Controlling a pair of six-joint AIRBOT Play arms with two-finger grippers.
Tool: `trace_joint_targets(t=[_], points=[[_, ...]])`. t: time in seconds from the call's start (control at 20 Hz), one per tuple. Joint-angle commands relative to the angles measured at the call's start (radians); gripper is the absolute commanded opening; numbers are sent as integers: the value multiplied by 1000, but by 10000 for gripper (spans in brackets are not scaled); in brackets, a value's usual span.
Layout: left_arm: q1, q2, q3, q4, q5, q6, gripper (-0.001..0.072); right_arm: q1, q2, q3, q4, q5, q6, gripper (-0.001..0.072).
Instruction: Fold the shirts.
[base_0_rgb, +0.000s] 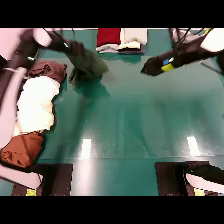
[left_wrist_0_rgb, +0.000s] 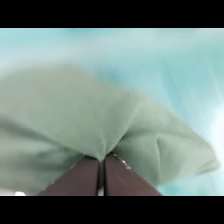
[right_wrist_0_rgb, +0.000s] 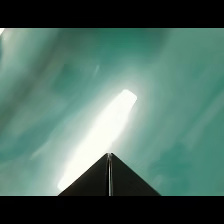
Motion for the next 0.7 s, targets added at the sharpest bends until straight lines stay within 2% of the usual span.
trace_joint_targets(t=[0.0,0.15,0.35,0.6,0.65], points=[[-22,244,32,64,-27,39,23,0,38,156,-170,10,66,18],[-111,373,32,79,-106,77,23,0,50,258,-213,31,96,18],[-303,369,-21,79,-255,78,23,0,50,312,-216,37,130,18],[-547,240,-214,69,-205,79,29,0,50,313,-216,48,139,18],[-572,206,-228,69,-203,89,231,0,50,313,-219,50,145,19]])
